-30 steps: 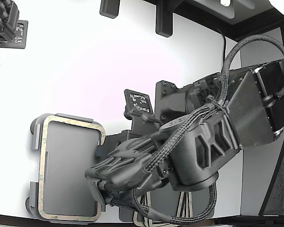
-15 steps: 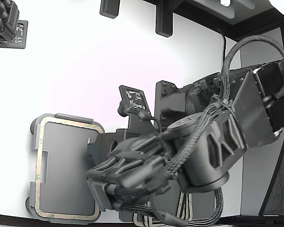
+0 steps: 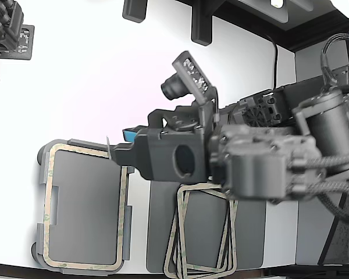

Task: Move top rectangular frame to the holder.

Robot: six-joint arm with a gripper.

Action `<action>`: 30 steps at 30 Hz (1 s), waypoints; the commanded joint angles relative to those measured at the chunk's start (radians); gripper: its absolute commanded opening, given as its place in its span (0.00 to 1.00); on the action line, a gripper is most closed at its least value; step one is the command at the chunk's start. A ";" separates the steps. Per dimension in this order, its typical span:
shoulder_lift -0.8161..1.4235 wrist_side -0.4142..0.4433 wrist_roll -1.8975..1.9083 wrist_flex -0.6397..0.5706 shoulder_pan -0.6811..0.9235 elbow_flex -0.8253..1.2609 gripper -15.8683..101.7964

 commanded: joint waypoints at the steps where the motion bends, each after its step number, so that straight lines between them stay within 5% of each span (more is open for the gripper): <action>1: 0.161 -0.071 -0.532 0.014 -0.081 0.017 0.98; 5: 0.282 -0.129 -0.762 0.029 -0.187 0.101 0.98; 16: 0.785 -0.379 -1.071 -0.265 -0.495 0.790 0.98; 30: 1.077 -0.431 -1.135 -0.293 -0.549 1.129 0.98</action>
